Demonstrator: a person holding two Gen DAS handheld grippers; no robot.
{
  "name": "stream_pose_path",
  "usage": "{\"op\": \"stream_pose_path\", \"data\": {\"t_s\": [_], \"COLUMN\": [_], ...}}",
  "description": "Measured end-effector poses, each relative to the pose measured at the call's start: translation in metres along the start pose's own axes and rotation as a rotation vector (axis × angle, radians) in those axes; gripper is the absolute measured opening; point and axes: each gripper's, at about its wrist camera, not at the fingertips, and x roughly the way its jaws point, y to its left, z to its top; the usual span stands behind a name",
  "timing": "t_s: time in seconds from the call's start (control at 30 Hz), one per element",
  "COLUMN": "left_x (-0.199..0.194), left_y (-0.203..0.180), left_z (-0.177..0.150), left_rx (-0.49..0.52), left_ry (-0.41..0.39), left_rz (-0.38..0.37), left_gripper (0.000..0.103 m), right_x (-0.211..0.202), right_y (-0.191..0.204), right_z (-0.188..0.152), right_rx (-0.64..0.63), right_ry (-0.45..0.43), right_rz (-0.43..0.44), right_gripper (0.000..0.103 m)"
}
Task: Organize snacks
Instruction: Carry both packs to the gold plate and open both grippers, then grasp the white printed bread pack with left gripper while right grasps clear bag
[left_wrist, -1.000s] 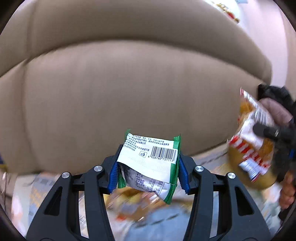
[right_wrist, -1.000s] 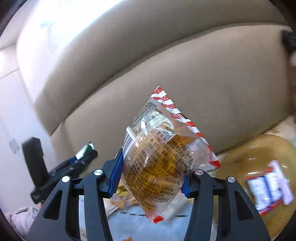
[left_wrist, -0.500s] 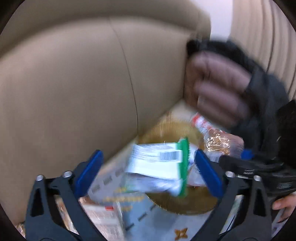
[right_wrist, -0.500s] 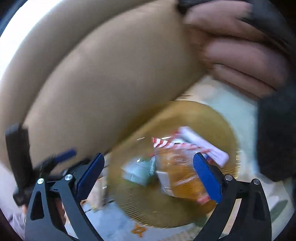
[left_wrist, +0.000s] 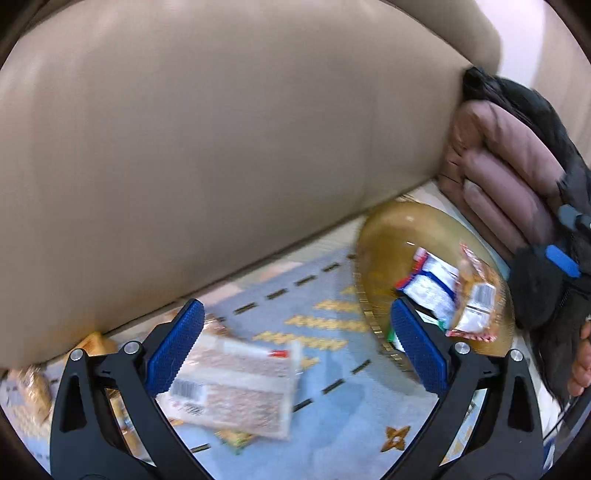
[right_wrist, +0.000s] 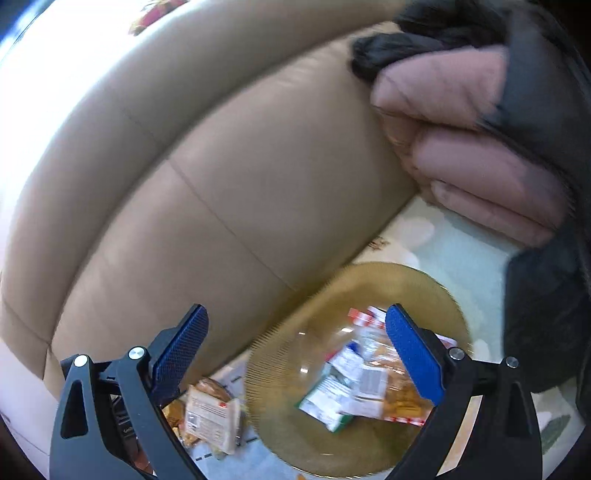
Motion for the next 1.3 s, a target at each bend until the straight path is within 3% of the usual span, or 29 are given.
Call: {"op": "stream_pose_path", "data": {"t_s": [0.3,0.43,0.57,0.67,0.77,0.83,0.87,0.97,1.0,1.07,1.2,1.3], "left_x": [-0.053,-0.078,-0.088,-0.083,-0.066,-0.051,-0.043,-0.020,-0.013,-0.008,-0.011,-0.010], "left_y": [0.091,0.150,0.203,0.229,0.247,0.256,0.257,0.248,0.247,0.239,0.243,0.243], "left_z": [-0.038,-0.084,-0.138,-0.173,-0.194,-0.199,-0.198,-0.194,-0.194,-0.194,-0.202,-0.205], "left_rx": [-0.294,-0.477,-0.653,-0.760,-0.832,-0.883,-0.887,-0.833,-0.831,-0.812,-0.821,-0.794], "left_ry": [-0.032,-0.061,-0.050,-0.046,-0.016,-0.001,-0.007,-0.026,-0.015,-0.033,-0.032,-0.024], "left_rz": [0.203,0.333,0.434,0.440,0.464,0.402,0.420,0.586,0.642,0.717,0.660,0.670], "left_gripper": [0.100,0.100,0.100,0.100,0.100,0.100,0.100,0.100,0.100,0.100,0.100,0.100], "right_x": [0.035,0.066,0.110,0.153,0.194,0.219,0.225,0.242,0.243,0.241,0.231,0.207], "right_y": [0.101,0.135,0.170,0.193,0.200,0.196,0.191,0.169,0.168,0.168,0.179,0.203], "right_z": [-0.028,-0.064,-0.117,-0.163,-0.193,-0.196,-0.191,-0.183,-0.184,-0.185,-0.195,-0.205], "right_rx": [-0.253,-0.378,-0.643,-0.926,-1.141,-1.089,-1.010,-0.763,-0.745,-0.739,-0.782,-0.896], "right_ry": [0.058,0.123,0.251,0.437,0.481,0.573,0.595,0.699,0.707,0.698,0.663,0.564], "right_rz": [0.192,0.252,0.290,0.287,0.115,0.103,0.132,0.167,0.176,0.177,0.140,0.152], "right_gripper": [0.098,0.098,0.098,0.098,0.098,0.098,0.098,0.098,0.098,0.098,0.098,0.098]}}
